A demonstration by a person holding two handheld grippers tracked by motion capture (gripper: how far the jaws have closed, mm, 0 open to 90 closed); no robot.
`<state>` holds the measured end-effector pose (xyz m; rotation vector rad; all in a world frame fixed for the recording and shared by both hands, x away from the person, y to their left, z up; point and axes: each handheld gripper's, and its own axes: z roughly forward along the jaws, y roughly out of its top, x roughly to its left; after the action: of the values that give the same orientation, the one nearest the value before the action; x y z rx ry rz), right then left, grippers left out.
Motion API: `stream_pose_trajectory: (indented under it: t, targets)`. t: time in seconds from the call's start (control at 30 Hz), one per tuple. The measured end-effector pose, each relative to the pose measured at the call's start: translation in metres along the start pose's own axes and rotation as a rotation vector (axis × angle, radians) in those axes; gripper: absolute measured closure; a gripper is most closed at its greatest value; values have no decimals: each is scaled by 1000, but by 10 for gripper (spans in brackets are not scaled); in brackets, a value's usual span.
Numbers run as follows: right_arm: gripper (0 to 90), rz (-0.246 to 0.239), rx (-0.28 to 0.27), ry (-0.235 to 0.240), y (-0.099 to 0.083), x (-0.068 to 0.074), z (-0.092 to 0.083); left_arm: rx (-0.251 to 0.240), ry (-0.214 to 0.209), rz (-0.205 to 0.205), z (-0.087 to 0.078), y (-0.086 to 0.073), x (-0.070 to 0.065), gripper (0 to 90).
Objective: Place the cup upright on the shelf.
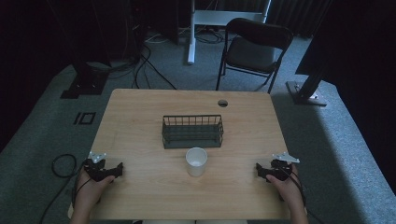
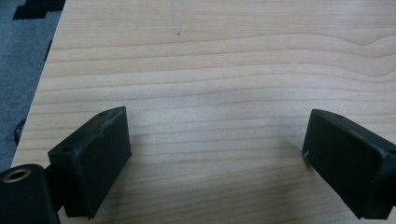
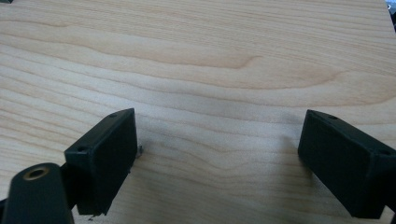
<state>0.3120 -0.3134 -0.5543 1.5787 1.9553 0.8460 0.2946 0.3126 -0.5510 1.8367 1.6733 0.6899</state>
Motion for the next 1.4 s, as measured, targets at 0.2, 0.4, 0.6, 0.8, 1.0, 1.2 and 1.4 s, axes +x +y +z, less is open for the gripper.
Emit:
stream_pose_trajectory:
  t: [0.2,0.4,0.6,0.8,1.0,1.2,1.4]
  targets:
    - [110,1,1,-1,0,0,0,1,-8,9,0,0,1,81]
    - [110,1,1,-1,0,0,0,1,-8,10,0,0,1,81]
    - [110,1,1,-1,0,0,0,1,-11,12,0,0,1,81]
    - [110,0,1,-2,0,0,0,0,-27,30,0,0,2,83]
    - [110,-1,1,-3,0,0,0,-13,-49,101,0,1,2,85]
    - [110,-1,1,-3,0,0,0,-15,-71,139,1,2,-4,85]
    - [110,0,1,-2,0,0,0,-15,-93,180,0,3,-12,85]
